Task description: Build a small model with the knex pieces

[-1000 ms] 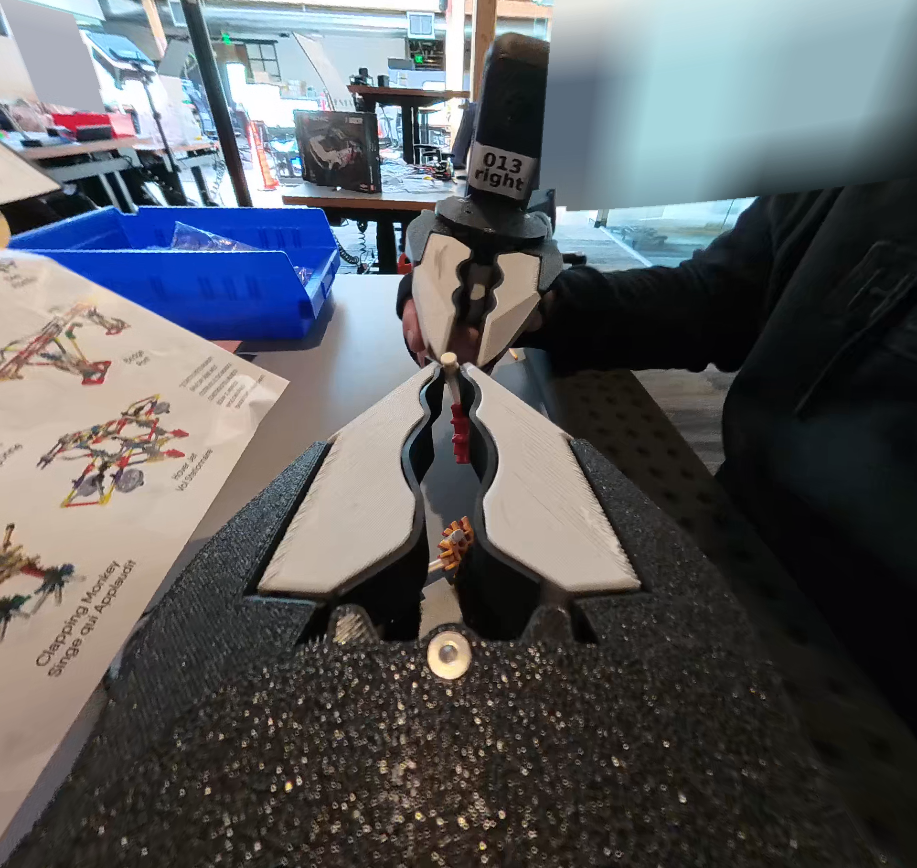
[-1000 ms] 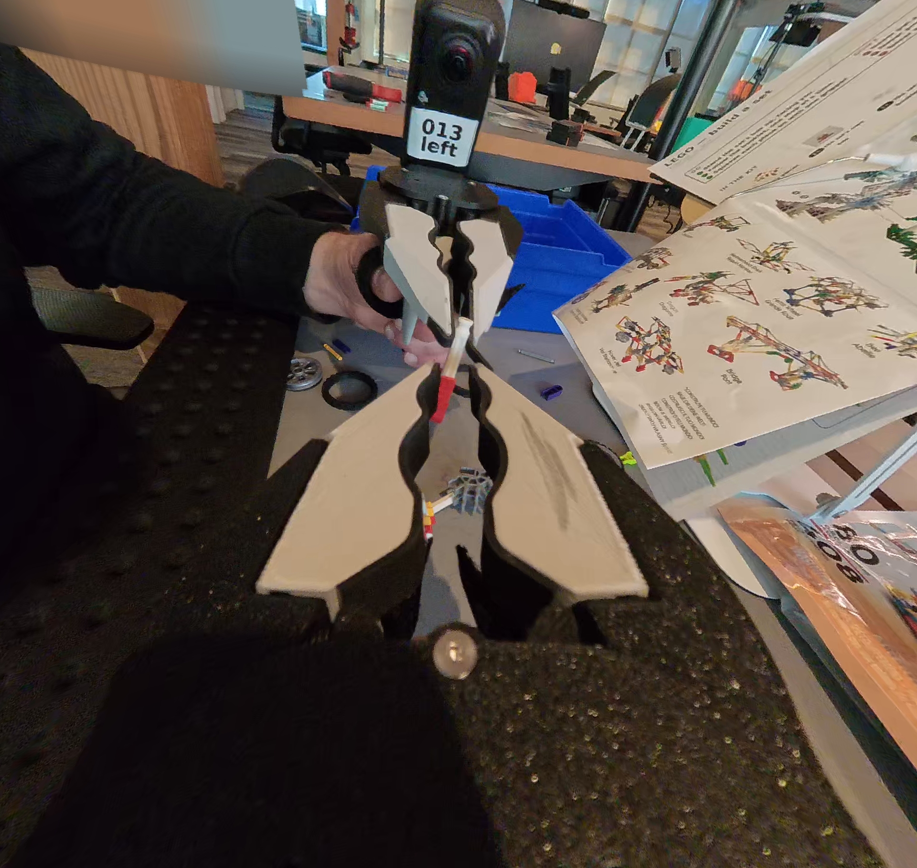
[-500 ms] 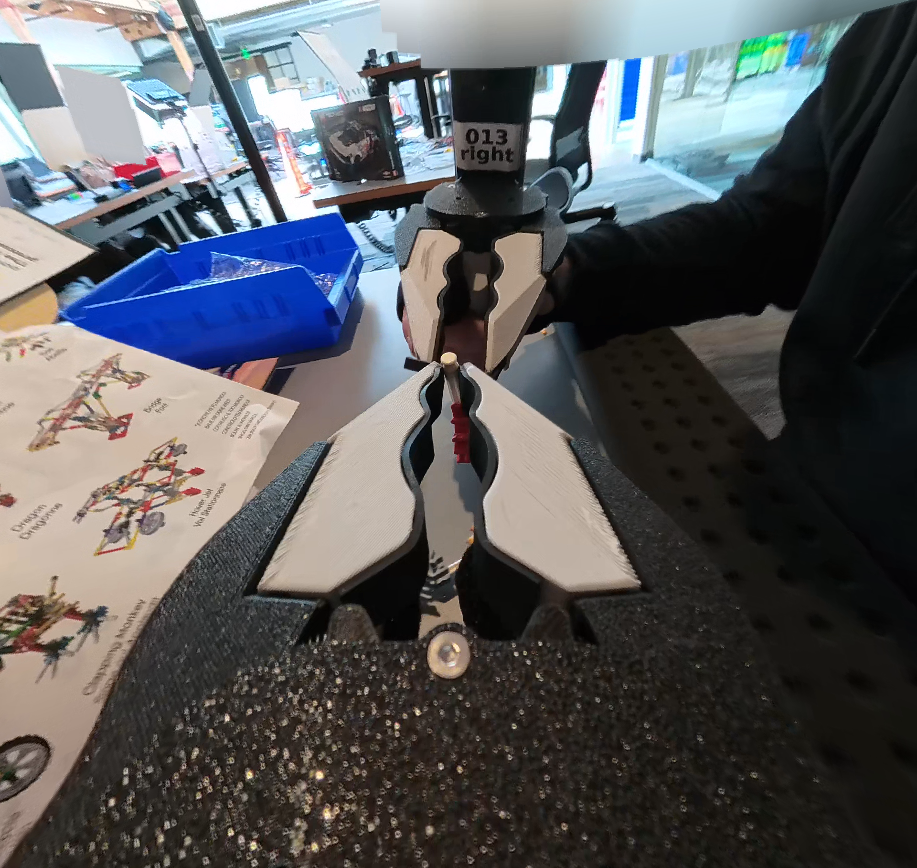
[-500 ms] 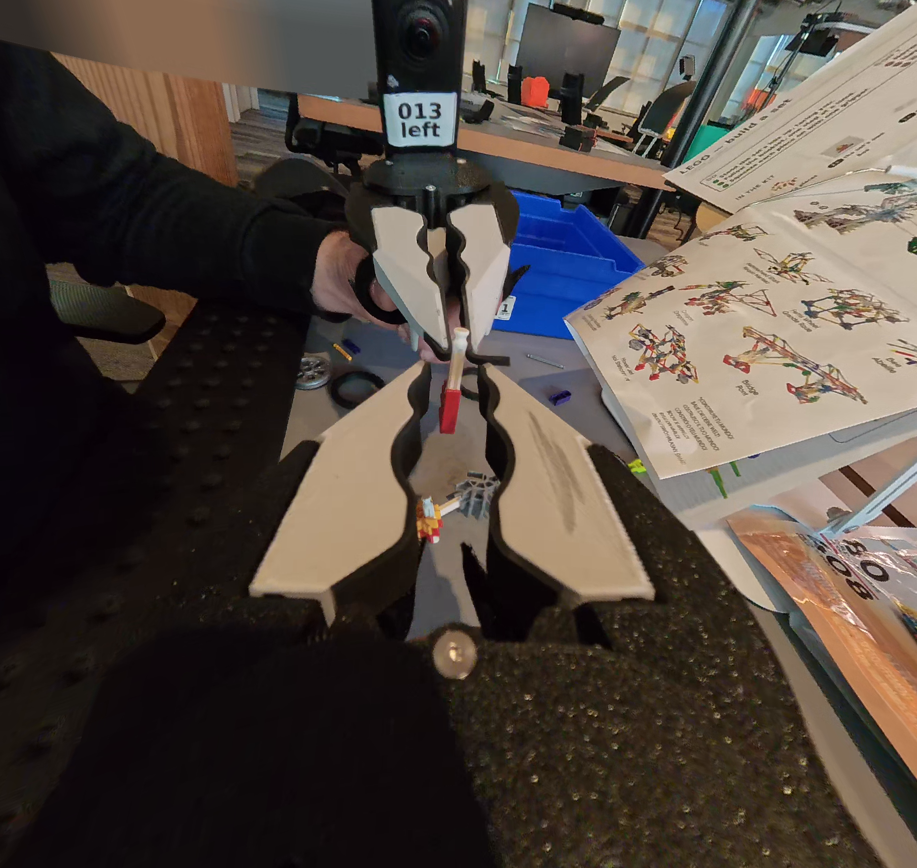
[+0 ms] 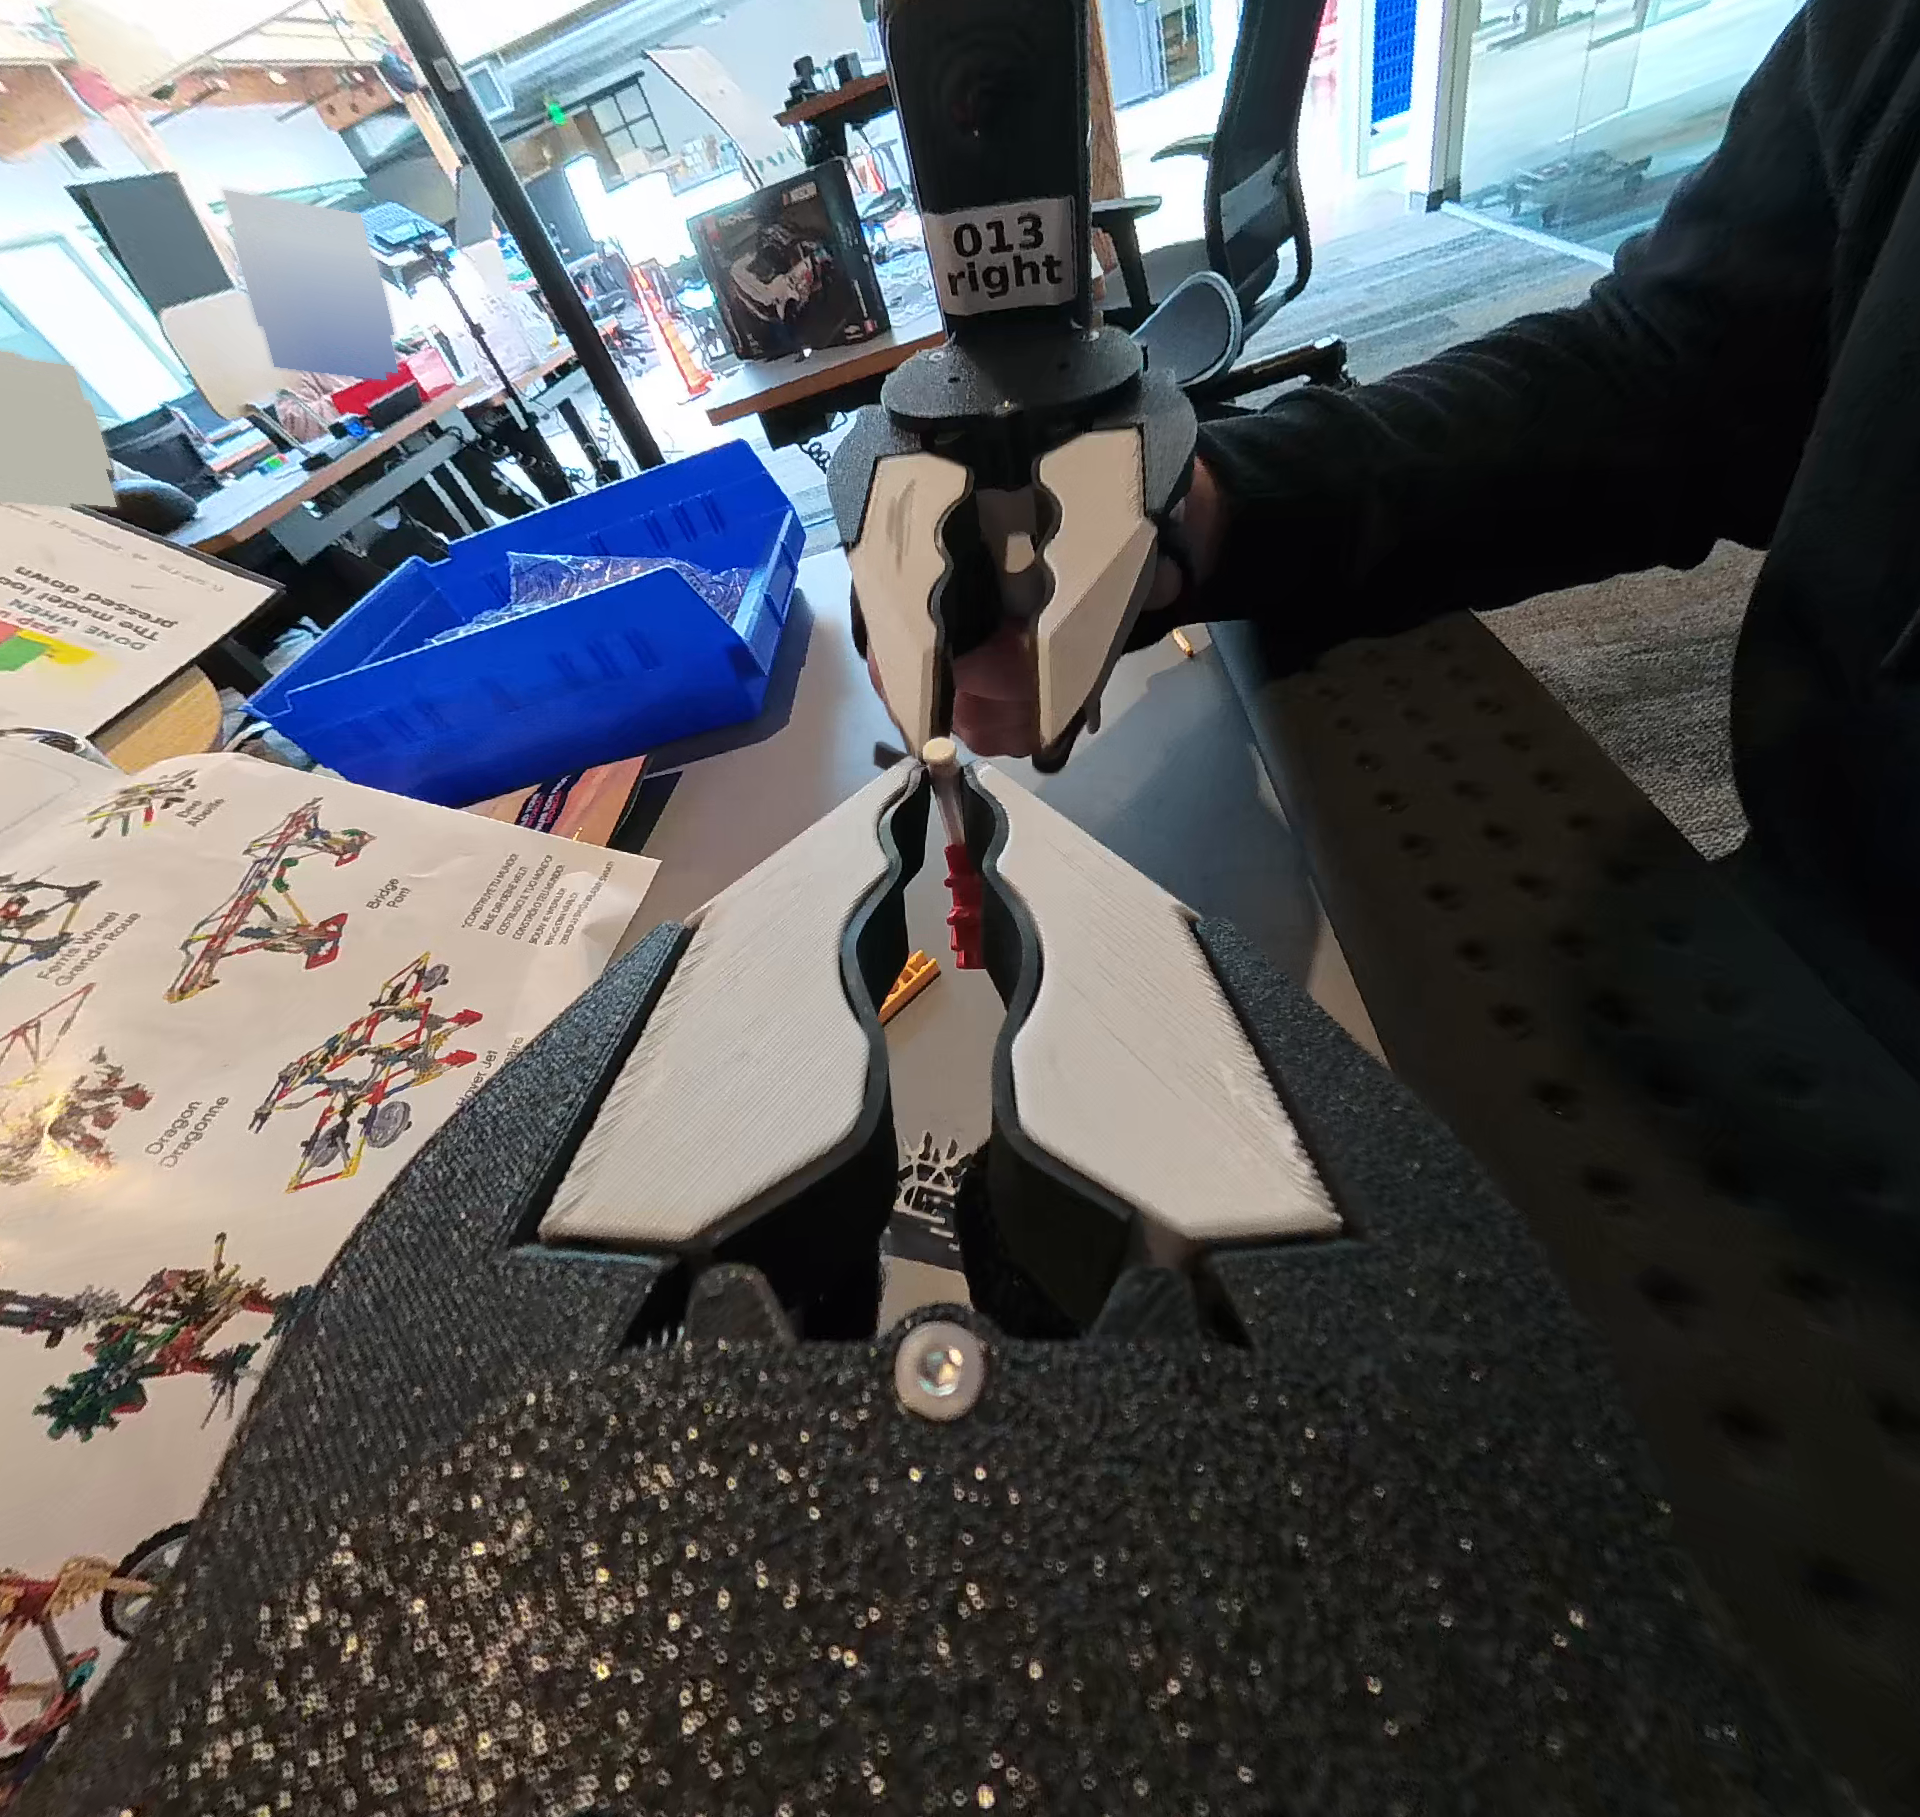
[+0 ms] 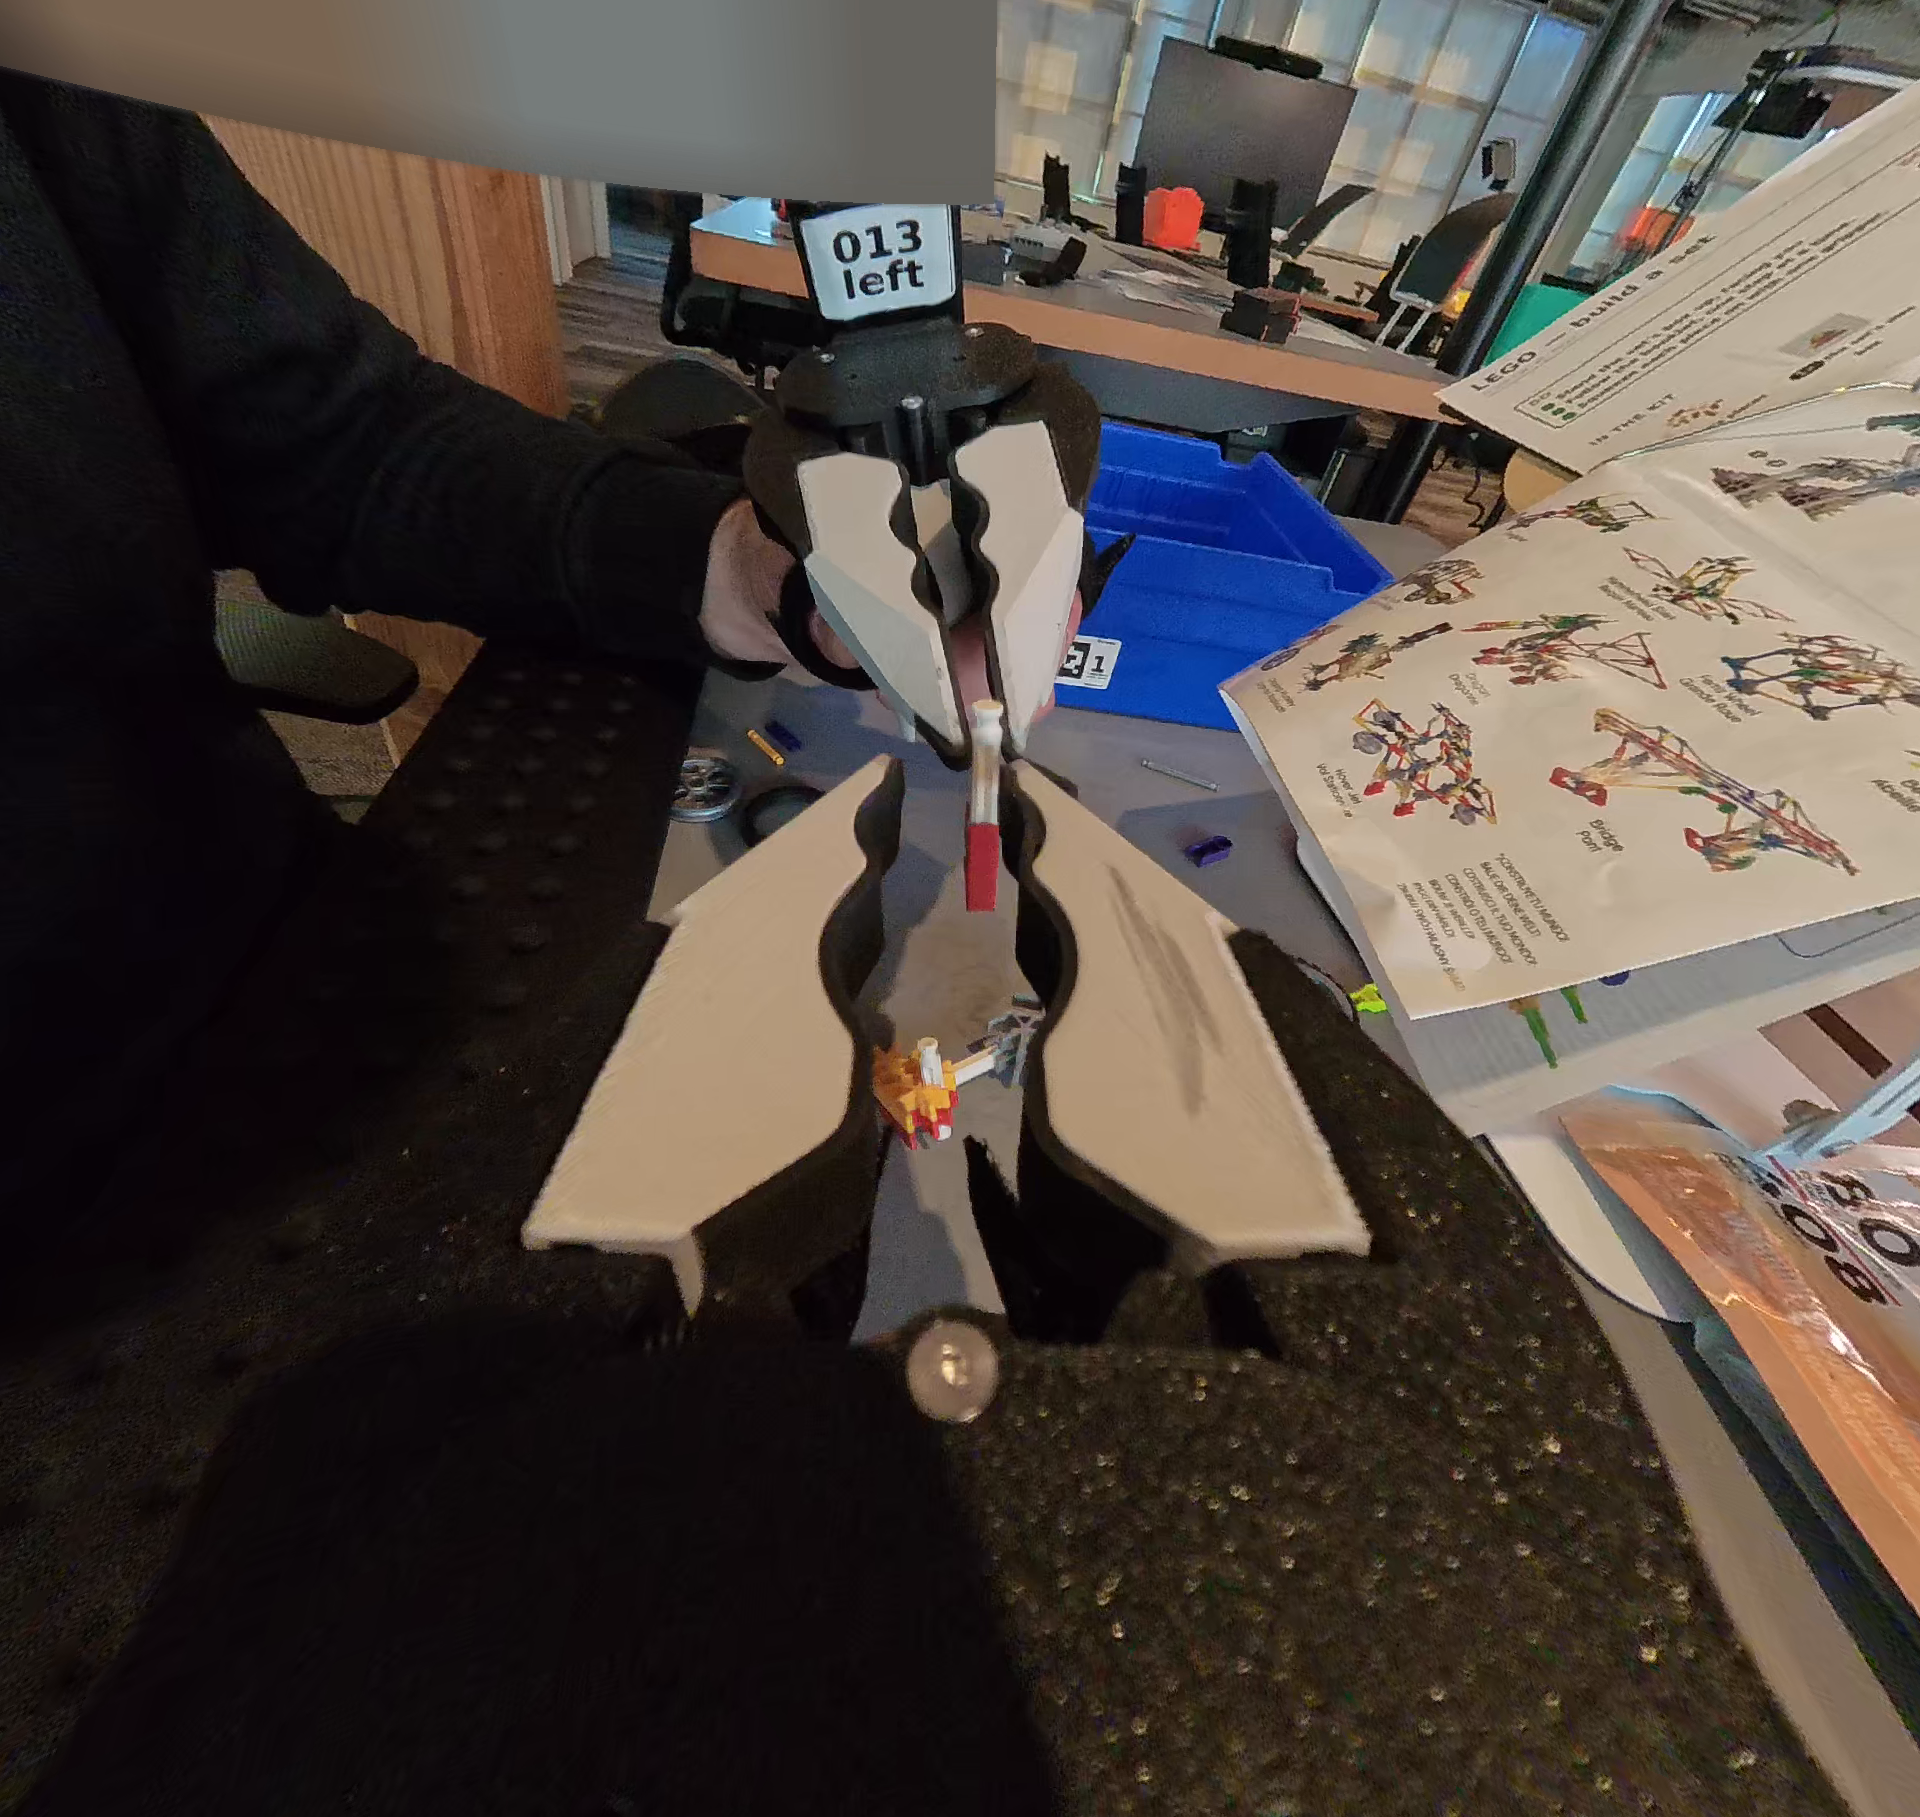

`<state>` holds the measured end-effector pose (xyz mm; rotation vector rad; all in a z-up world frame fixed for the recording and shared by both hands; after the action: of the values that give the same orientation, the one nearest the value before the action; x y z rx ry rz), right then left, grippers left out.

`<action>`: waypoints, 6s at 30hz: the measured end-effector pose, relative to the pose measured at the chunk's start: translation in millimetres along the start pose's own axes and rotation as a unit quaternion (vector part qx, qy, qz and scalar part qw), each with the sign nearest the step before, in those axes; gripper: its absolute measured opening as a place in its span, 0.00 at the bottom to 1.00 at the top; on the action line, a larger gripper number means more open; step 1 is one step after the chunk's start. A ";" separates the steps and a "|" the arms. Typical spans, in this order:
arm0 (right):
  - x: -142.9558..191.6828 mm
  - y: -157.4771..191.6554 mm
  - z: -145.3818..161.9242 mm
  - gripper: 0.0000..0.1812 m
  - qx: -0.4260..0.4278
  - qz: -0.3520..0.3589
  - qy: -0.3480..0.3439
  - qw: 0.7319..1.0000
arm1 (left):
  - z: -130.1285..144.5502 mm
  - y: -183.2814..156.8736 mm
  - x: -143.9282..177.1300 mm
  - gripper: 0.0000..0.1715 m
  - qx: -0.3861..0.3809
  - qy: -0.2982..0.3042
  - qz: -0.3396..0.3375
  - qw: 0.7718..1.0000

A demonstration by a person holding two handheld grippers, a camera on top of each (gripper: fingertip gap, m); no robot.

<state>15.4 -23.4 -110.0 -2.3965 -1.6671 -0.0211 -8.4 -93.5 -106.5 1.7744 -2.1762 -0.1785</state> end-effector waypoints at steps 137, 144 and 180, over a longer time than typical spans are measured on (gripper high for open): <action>-6.8 9.2 -3.7 0.25 0.067 0.039 0.011 0.997 | -8.4 -3.5 -1.5 0.02 -0.111 0.034 -0.070 0.991; -8.1 10.2 -4.0 0.24 0.082 0.046 0.011 0.996 | -8.7 -4.5 -0.6 0.02 -0.110 0.034 -0.064 0.991; -11.1 14.7 -7.9 0.25 0.083 0.044 0.001 0.996 | -7.9 -7.4 -1.2 0.01 -0.095 0.017 -0.047 0.994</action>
<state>26.0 -40.0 -106.3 -2.3412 -1.4984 0.1251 1.3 -93.1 -101.5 1.7581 -1.9809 -0.3621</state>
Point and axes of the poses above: each gripper's, where its closed fingertips meet, x back along the fingers, z out of its underside, y = z × x across the jaws, the point moved 4 cm from there along x, back along the fingers, and after that the axes turned 1 degree about -z, right-handed, at the moved point
